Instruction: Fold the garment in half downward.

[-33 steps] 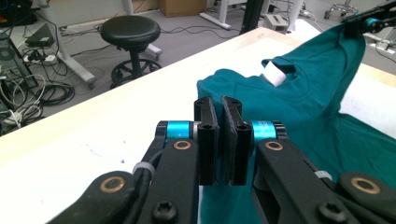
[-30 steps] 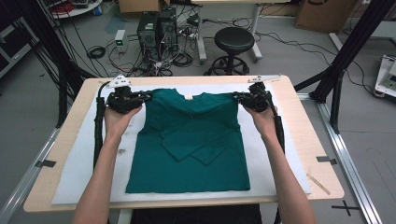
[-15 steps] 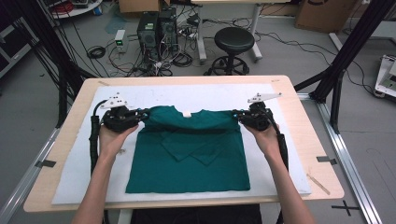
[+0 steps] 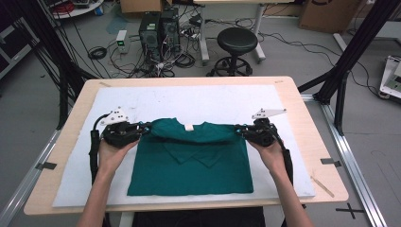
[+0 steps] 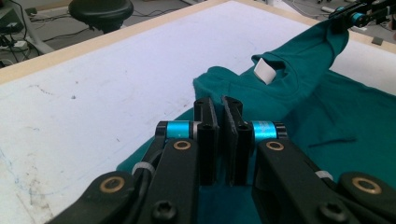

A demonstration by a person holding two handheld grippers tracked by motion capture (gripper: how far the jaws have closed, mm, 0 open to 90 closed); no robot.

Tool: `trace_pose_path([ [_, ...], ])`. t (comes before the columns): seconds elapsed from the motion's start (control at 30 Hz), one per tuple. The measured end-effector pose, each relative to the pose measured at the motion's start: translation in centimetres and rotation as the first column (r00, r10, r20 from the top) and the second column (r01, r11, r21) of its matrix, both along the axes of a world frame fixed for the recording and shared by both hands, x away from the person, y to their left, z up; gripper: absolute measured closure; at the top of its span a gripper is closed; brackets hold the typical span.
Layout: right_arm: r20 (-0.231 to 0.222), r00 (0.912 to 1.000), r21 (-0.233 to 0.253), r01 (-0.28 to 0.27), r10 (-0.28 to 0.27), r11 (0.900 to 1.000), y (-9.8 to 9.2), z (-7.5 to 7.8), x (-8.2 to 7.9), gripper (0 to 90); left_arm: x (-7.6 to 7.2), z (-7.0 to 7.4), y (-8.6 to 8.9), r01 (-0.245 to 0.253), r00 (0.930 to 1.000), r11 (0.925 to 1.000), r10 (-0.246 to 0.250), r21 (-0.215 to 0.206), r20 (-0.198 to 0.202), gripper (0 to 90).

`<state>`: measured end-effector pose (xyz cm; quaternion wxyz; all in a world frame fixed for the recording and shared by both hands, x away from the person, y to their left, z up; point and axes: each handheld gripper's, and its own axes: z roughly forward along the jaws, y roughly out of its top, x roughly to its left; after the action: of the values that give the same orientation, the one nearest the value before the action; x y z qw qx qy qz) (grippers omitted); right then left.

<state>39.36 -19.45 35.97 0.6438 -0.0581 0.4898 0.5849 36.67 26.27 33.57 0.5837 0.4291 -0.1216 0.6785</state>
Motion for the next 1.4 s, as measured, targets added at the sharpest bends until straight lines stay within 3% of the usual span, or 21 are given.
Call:
trace_pose_path([
  [0.27,-0.014,0.9999,-0.007,0.009,-0.009,1.0,0.1,-0.7,0.8,84.8,1.4,-0.9,0.4,0.012,0.9996,0.9999,-0.012,0.002,-0.026,84.8],
  [0.83,-0.088,0.9961,-0.025,0.006,-0.008,1.0,-0.4,-2.7,3.9,84.9,4.6,-3.0,0.9,-0.004,0.9915,0.9995,0.008,0.032,-0.13,84.8],
  [1.4,-0.096,0.9954,-0.046,-0.013,0.008,0.999,-0.9,-5.8,4.5,85.0,5.7,-5.2,1.4,0.034,0.985,0.9973,-0.022,0.065,-0.171,84.8],
])
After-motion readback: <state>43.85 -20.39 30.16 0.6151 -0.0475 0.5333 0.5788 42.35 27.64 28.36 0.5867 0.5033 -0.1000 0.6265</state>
